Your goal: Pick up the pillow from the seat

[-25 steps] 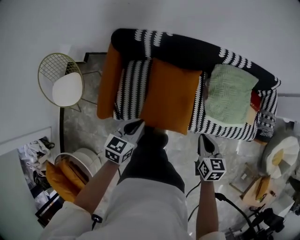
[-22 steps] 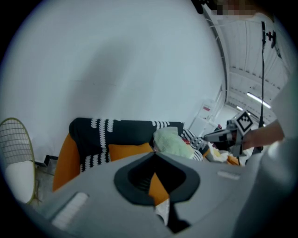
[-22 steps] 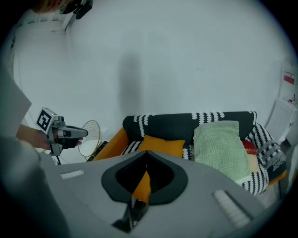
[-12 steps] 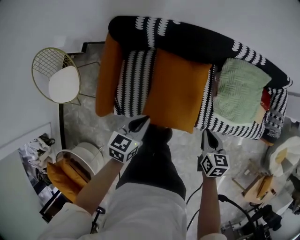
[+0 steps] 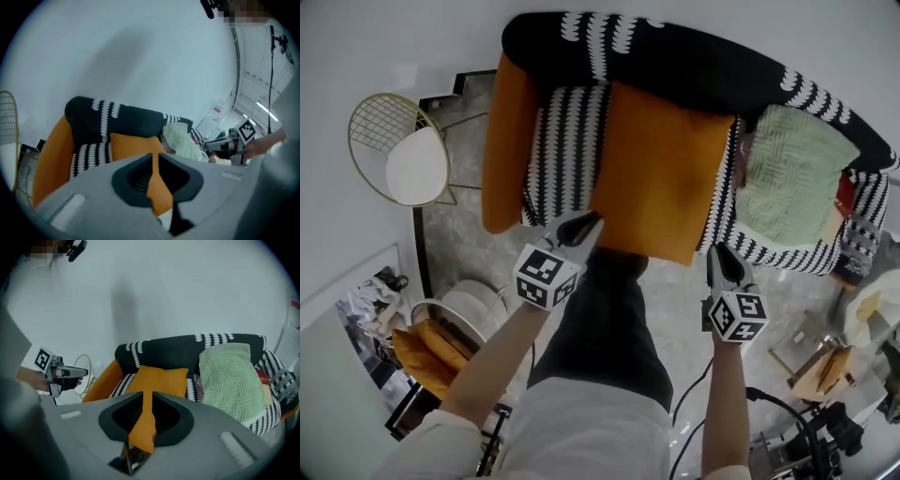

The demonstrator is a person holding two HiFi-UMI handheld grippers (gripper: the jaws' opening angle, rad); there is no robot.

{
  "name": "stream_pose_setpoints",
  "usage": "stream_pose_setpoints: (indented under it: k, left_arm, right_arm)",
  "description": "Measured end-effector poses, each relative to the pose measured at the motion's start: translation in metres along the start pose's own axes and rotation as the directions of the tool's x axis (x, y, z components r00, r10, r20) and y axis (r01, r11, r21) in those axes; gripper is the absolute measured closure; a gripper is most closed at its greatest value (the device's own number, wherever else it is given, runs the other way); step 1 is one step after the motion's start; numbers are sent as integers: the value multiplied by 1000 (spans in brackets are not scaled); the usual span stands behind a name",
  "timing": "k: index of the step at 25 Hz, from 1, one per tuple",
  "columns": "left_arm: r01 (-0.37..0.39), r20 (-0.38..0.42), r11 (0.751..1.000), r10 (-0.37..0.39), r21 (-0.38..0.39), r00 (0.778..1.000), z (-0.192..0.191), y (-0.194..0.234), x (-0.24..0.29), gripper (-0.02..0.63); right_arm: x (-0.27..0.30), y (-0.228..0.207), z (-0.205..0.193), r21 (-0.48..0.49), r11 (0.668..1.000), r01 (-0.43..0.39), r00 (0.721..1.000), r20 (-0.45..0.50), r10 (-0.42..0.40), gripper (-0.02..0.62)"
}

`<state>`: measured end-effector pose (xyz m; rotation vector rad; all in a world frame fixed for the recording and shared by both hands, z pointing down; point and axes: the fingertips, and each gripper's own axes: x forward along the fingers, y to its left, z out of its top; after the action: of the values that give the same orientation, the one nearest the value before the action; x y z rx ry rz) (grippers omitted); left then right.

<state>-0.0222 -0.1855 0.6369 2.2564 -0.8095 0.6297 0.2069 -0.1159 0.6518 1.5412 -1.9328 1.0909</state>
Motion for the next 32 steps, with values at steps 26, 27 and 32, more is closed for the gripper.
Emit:
stream_pose_setpoints:
  k: [26, 27, 32]
  left_arm:
    - [14, -172, 998, -23, -53, 985, -94, 76, 136, 414]
    - [13, -176, 998, -23, -57, 984, -97, 77, 141, 409]
    - [5, -205, 996, -24, -92, 978, -113, 93, 158, 370]
  right_arm:
    - [136, -78, -79, 24, 1000, -2, 993, -121, 5, 337]
    - [140, -82, -82, 33, 999, -1, 992, -122, 5, 331]
    - [165, -91, -93, 66, 998, 2, 990, -141, 7, 281]
